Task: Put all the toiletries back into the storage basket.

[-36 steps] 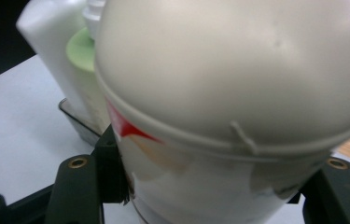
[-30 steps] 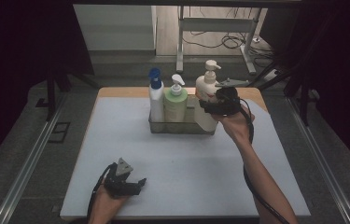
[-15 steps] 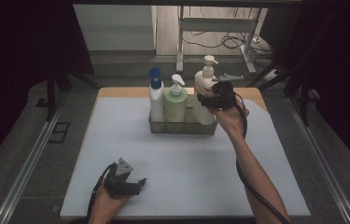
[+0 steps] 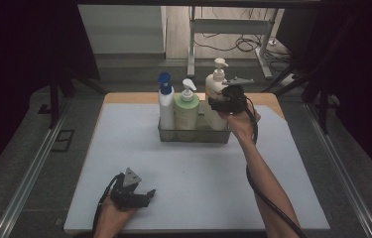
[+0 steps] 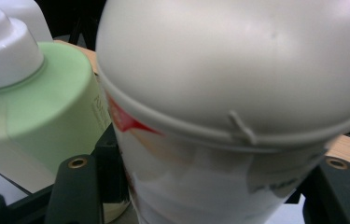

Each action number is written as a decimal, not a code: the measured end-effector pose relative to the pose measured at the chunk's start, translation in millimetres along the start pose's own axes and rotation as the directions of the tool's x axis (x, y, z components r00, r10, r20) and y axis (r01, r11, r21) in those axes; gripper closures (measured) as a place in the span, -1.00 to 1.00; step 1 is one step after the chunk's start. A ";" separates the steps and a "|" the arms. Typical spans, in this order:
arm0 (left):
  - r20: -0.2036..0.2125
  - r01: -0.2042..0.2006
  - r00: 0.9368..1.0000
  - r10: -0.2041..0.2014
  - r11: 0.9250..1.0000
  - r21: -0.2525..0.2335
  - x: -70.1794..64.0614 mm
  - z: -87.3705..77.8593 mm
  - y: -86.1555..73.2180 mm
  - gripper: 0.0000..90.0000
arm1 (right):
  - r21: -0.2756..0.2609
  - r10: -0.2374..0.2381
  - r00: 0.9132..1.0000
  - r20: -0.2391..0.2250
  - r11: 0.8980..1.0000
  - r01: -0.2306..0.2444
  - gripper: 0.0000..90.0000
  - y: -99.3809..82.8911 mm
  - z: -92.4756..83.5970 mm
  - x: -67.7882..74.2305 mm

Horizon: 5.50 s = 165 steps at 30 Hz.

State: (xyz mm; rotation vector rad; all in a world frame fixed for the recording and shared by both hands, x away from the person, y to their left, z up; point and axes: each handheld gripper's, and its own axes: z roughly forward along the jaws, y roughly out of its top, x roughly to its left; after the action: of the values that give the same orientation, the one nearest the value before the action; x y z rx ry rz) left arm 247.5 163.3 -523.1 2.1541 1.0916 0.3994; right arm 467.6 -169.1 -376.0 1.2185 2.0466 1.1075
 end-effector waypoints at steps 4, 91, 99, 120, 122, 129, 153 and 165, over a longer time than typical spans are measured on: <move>0.001 -0.002 1.000 0.002 1.000 0.000 0.2 0.0 0.0 -0.60 | 0.008 0.002 1.000 0.000 1.000 -0.002 -0.17 -3.9 2.6 -0.7; -0.001 -0.002 1.000 0.002 1.000 -0.001 -0.2 0.2 0.0 -0.60 | 0.106 -0.020 0.998 -0.065 0.994 0.027 0.44 -79.4 -38.3 -30.6; -0.001 -0.001 1.000 0.001 1.000 -0.001 -0.2 0.1 0.0 -0.60 | 0.113 0.000 1.000 -0.031 0.994 0.003 0.82 -74.9 -27.9 -40.8; -0.001 -0.002 1.000 0.002 1.000 -0.001 -0.2 0.1 0.0 -0.60 | 0.146 0.050 0.999 -0.010 0.988 -0.048 0.99 -71.1 11.6 -45.1; -0.001 -0.002 1.000 0.002 1.000 -0.001 -0.1 0.1 0.0 -0.60 | 0.151 0.058 0.998 -0.014 0.987 -0.055 0.99 -71.6 13.2 -45.5; -0.001 -0.002 1.000 0.002 1.000 -0.001 -0.1 0.1 0.0 -0.60 | 0.155 0.066 0.998 -0.025 0.986 -0.062 0.98 -73.2 18.8 -44.3; 0.000 -0.002 1.000 0.002 1.000 0.000 -0.1 0.1 0.0 -0.60 | 0.197 0.062 0.998 -0.034 0.979 -0.054 0.99 -81.7 30.1 -33.5; -0.002 -0.004 1.000 0.004 1.000 0.001 0.0 -0.1 0.0 -0.60 | 0.187 0.050 0.997 -0.054 0.982 -0.039 0.98 -77.5 33.7 -24.0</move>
State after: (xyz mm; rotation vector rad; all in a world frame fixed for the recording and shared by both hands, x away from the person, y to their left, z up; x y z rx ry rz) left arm 247.5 163.3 -523.0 2.1579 1.0886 0.4024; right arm 467.8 -197.9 -459.1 1.3422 2.2181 1.0006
